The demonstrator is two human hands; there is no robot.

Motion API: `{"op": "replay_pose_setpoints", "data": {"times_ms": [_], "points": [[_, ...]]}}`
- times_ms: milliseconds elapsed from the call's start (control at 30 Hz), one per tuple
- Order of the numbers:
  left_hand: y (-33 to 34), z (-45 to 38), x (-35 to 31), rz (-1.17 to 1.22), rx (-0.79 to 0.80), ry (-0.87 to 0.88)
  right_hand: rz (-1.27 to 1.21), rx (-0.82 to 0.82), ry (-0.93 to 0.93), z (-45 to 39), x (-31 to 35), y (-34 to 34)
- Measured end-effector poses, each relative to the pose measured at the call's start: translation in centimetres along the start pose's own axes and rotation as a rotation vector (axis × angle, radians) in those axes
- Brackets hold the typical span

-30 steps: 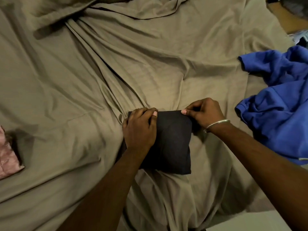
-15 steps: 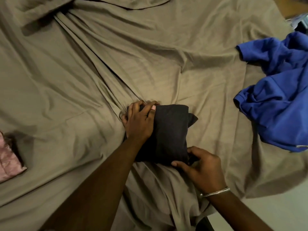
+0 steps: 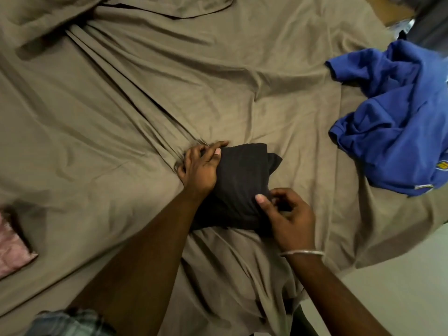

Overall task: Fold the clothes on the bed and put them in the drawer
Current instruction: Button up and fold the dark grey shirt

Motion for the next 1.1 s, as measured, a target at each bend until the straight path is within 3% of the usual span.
{"op": "replay_pose_setpoints", "data": {"times_ms": [200,333,467,567,667,733,767,800,867,933,1033,1100], "points": [[0.1,-0.2,0.2,0.028,-0.006,0.031,0.007,-0.189,0.14,1.2,-2.3,1.5],[0.3,-0.4,0.4,0.046,-0.018,0.022,0.094,-0.306,0.189,0.2,0.9,3.1],[0.2,-0.4,0.3,0.081,-0.042,0.007,0.192,-0.154,0.404,-3.5,2.5,4.6],[-0.3,-0.1,0.2,0.254,-0.097,-0.012,0.276,-0.113,0.402,-5.2,1.8,5.0],[-1.5,3.0,-0.6,0.505,-0.359,0.138,0.304,-0.15,0.354,-5.7,1.2,4.2],[-2.7,5.9,-0.7,0.472,-0.666,0.023,0.277,-0.125,0.378,-5.8,1.1,3.7],[-3.1,7.0,-0.4,0.432,-0.736,-0.105,0.243,-0.103,0.397,-5.8,1.3,3.6],[-3.2,7.8,-0.3,0.444,-0.682,-0.24,0.214,-0.074,0.413,-5.9,1.7,3.6],[-2.5,8.4,0.2,0.578,-0.349,-0.468,0.216,0.033,0.408,-5.9,2.2,3.8],[-2.7,8.2,0.3,0.646,-0.107,-0.558,0.222,0.117,0.403,-5.9,2.1,4.2],[-3.8,6.9,0.7,0.748,0.039,-0.641,0.12,0.149,0.386,-5.0,2.0,4.0],[-3.9,6.6,1.1,0.825,0.076,-0.602,0.13,0.193,0.307,-4.0,2.4,3.6]]}}
Point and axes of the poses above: each hand's wrist, its own z-axis away from the middle knuckle, its own y-axis out of the palm, x = y × z, the point moved 2 cm from there along -z, towards the middle knuckle, and after that the axes turned 1 degree about y, right-handed, at the moved point
